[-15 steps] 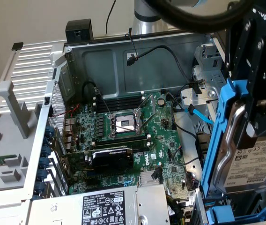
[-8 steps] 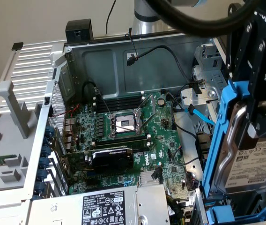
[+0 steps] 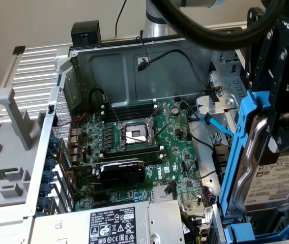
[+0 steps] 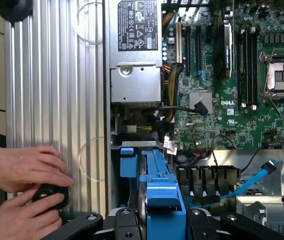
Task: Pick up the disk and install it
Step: 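Insert the disk into the insertion slot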
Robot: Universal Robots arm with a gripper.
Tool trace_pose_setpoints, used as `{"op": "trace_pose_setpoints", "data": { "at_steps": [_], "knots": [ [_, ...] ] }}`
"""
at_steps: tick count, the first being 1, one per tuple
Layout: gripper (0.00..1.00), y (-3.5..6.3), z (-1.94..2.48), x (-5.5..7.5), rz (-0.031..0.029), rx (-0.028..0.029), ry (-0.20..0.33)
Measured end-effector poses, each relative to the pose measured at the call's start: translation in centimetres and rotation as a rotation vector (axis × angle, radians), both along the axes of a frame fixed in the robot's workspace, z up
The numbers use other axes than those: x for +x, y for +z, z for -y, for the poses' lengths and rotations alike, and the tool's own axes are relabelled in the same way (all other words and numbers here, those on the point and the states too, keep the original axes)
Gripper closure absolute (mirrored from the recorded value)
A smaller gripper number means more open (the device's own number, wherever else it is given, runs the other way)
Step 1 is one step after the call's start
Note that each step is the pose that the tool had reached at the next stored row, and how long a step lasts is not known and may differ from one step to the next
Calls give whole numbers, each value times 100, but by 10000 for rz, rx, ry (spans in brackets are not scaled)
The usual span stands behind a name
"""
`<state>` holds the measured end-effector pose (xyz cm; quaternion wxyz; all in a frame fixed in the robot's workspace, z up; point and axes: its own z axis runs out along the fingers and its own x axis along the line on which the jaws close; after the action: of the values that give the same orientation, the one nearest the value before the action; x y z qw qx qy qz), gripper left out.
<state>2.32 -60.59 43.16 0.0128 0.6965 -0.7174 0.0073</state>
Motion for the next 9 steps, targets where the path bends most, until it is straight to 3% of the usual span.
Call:
{"op": "trace_pose_setpoints", "data": {
  "at_steps": [9],
  "knots": [
    [63, -15, -6, -3, 0, 2, 0]
  ]
}}
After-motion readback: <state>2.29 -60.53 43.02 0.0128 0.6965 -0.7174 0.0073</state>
